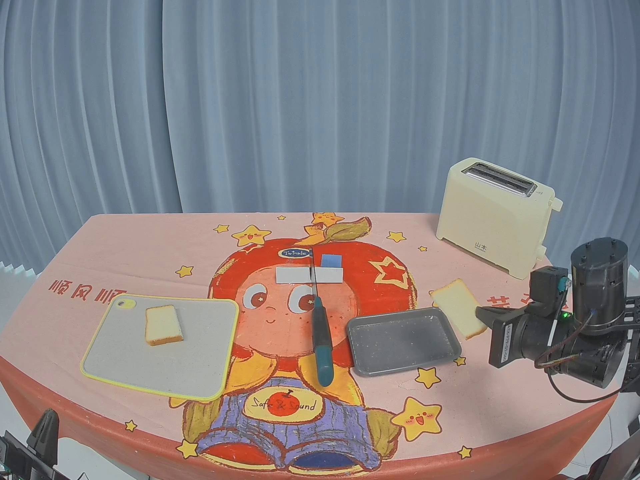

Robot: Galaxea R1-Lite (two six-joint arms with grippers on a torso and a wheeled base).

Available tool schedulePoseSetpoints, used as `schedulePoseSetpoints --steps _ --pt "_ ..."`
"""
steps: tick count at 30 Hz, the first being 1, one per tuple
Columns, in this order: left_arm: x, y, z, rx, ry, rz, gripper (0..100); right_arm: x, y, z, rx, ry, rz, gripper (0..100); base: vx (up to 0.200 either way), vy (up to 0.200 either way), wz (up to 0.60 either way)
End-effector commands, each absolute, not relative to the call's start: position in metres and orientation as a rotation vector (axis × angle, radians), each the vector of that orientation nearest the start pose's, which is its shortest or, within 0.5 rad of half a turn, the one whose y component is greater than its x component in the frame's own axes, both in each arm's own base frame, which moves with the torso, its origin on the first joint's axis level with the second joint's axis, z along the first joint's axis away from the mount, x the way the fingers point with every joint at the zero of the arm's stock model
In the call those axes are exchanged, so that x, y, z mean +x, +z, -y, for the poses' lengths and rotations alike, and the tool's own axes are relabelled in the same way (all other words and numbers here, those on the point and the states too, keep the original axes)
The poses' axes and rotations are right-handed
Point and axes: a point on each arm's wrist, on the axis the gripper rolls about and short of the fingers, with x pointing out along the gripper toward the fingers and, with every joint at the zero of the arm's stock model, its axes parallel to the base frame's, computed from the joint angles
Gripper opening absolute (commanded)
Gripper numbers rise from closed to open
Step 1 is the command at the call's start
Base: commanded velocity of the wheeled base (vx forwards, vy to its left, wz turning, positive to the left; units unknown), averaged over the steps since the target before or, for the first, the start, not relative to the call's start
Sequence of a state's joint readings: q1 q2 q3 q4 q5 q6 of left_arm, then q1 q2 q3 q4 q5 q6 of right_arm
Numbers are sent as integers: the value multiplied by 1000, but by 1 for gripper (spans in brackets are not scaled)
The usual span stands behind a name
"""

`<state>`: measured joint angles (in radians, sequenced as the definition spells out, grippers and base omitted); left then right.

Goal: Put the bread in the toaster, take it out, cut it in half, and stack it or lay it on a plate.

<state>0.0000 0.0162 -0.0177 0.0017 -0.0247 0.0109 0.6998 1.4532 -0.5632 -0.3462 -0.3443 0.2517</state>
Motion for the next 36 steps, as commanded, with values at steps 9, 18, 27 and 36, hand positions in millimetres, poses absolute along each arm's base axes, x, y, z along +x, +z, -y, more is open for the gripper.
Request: schedulePoseSetpoints --steps 9,18,27,36 --pt "-22 76 1 11 -25 -8 0 201 167 -171 4 256 -477 0 0 0 0" --pt "-22 76 1 11 -25 -8 0 203 168 -176 50 249 -474 0 0 0 0" --pt "-22 76 1 11 -25 -8 0 206 166 -175 49 229 -477 0 0 0 0" --pt "-22 76 1 11 -25 -8 0 208 157 -179 26 230 -507 0 0 0 0"
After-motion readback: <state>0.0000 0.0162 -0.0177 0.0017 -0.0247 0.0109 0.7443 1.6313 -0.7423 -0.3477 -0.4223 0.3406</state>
